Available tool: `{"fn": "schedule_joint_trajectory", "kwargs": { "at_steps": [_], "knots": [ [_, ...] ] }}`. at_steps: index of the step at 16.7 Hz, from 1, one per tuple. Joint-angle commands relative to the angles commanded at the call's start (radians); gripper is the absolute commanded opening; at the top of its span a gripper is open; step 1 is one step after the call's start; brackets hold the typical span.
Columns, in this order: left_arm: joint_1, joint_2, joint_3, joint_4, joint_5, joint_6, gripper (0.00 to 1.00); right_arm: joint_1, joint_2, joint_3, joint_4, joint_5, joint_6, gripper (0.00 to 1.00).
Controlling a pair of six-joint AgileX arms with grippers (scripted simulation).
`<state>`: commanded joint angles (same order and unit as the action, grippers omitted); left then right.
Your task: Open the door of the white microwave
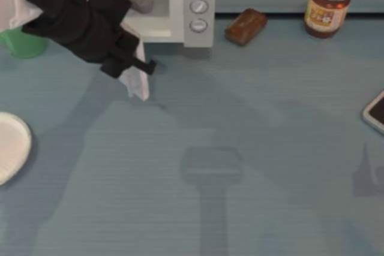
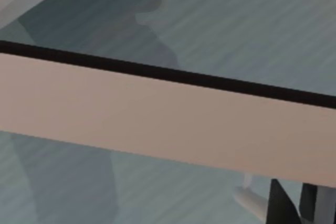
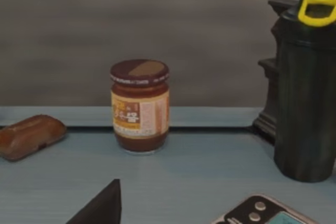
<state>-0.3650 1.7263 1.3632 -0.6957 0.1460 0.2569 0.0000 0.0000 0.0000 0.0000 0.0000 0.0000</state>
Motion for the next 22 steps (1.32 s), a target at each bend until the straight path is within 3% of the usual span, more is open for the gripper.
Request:
{"fn": "schedule_joint_trajectory", "kwargs": {
  "at_steps": [7, 15, 22],
  "knots": [
    [0.002, -0.001, -0.006, -0.003, 0.01, 0.012, 0.0, 0.0, 0.0, 0.0, 0.0, 0.0, 0.0, 1.0],
    [0.071, -0.041, -0.042, -0.033, 0.094, 0.178, 0.0, 0.0, 0.0, 0.0, 0.0, 0.0, 0.0, 1.0],
    [0.071, -0.041, -0.042, -0.034, 0.095, 0.179, 0.0, 0.0, 0.0, 0.0, 0.0, 0.0, 0.0, 1.0]
  ]
}}
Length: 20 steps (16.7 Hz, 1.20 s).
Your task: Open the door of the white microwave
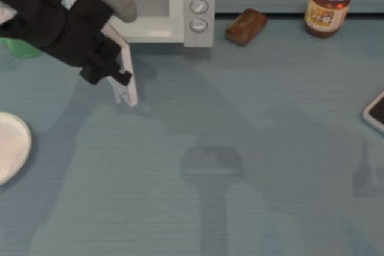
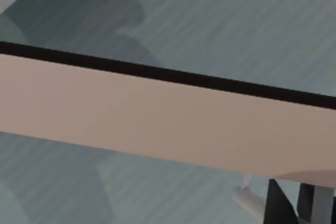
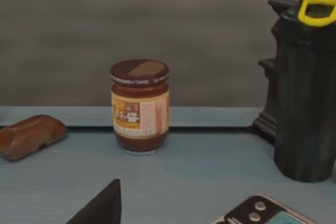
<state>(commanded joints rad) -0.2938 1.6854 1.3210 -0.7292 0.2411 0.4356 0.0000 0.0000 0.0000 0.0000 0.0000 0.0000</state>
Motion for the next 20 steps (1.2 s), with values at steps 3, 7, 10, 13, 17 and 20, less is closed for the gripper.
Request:
{"fn": "schedule_joint_trajectory", "kwargs": {
  "at_steps": [3, 7, 10, 13, 17, 20],
  "knots": [
    [0.0, 0.0, 0.0, 0.0, 0.0, 0.0, 0.0, 0.0, 0.0, 0.0, 0.0, 0.0, 0.0, 1.0],
    [0.0, 0.0, 0.0, 0.0, 0.0, 0.0, 0.0, 0.0, 0.0, 0.0, 0.0, 0.0, 0.0, 1.0],
    [0.0, 0.0, 0.0, 0.0, 0.0, 0.0, 0.0, 0.0, 0.0, 0.0, 0.0, 0.0, 0.0, 1.0],
    [0.0, 0.0, 0.0, 0.0, 0.0, 0.0, 0.0, 0.0, 0.0, 0.0, 0.0, 0.0, 0.0, 1.0],
    [0.0, 0.0, 0.0, 0.0, 0.0, 0.0, 0.0, 0.0, 0.0, 0.0, 0.0, 0.0, 0.0, 1.0],
    [0.003, 0.002, -0.002, -0.005, 0.01, 0.013, 0.0, 0.0, 0.0, 0.0, 0.0, 0.0, 0.0, 1.0]
  ]
}}
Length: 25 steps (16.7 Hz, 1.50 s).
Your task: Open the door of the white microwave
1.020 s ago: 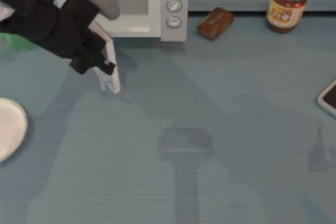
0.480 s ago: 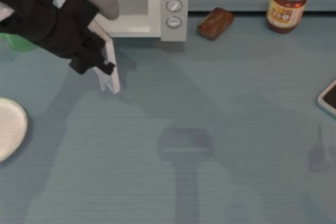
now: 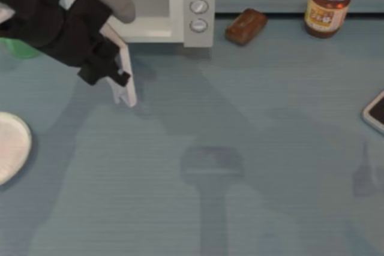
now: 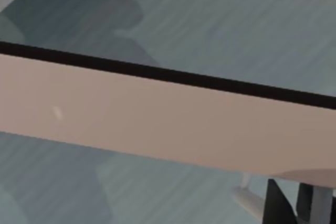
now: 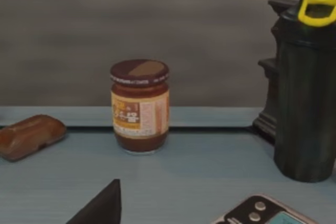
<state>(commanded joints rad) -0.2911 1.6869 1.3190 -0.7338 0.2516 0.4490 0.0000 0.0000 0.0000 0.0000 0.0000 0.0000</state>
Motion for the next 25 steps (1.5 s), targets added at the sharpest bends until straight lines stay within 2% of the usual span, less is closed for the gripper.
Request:
{"fn": "schedule_joint_trajectory", "kwargs": {
  "at_steps": [8, 25],
  "knots": [
    [0.079, -0.017, -0.01, -0.059, 0.083, 0.188, 0.0, 0.0, 0.0, 0.0, 0.0, 0.0, 0.0, 1.0],
    [0.081, -0.018, -0.01, -0.059, 0.084, 0.191, 0.0, 0.0, 0.0, 0.0, 0.0, 0.0, 0.0, 1.0]
  ]
}}
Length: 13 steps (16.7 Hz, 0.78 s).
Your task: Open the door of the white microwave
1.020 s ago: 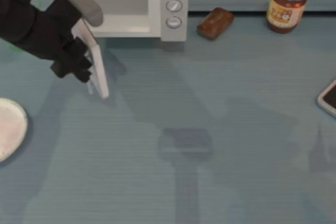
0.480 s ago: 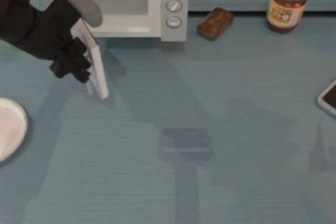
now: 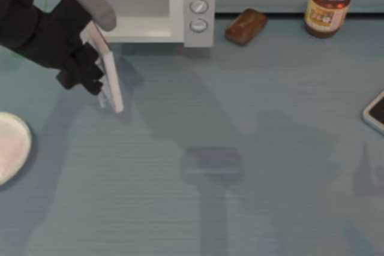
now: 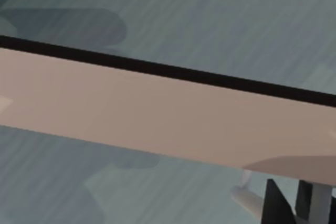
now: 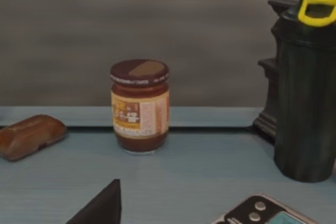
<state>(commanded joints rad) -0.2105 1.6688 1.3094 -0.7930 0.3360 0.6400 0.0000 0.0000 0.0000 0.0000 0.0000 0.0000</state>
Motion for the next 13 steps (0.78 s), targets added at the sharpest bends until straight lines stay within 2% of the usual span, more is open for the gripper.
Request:
{"fn": "schedule_joint_trajectory", "kwargs": {
  "at_steps": [10, 13],
  "knots": [
    [-0.001, 0.004, -0.002, -0.002, 0.003, 0.002, 0.0, 0.0, 0.0, 0.0, 0.0, 0.0, 0.0, 1.0],
    [0.019, 0.006, 0.006, -0.022, 0.018, 0.054, 0.0, 0.0, 0.0, 0.0, 0.0, 0.0, 0.0, 1.0]
  ]
}}
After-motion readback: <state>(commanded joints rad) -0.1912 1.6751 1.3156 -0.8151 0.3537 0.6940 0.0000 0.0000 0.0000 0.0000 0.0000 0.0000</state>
